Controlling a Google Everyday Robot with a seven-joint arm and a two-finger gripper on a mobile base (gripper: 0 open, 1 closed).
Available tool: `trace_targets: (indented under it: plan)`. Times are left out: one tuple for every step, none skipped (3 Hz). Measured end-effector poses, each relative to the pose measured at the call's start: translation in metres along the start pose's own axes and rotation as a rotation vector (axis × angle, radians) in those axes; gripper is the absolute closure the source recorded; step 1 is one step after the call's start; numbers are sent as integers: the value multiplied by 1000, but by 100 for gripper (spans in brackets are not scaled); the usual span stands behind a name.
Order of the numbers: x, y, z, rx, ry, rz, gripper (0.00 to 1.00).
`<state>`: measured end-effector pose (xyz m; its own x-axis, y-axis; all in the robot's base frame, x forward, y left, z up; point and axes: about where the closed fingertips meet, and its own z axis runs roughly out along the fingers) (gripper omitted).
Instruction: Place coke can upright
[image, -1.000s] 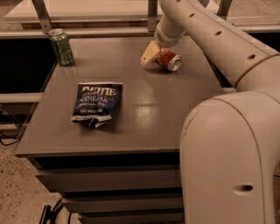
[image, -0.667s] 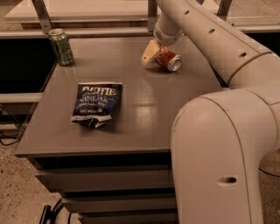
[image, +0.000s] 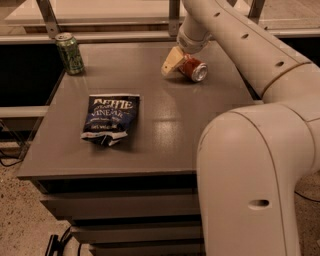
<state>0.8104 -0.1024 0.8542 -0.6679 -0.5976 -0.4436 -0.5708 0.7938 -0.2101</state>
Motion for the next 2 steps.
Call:
trace_targets:
  plan:
    - [5, 6, -5, -27, 43, 19, 0]
    - [3, 6, -4, -25, 44, 16, 0]
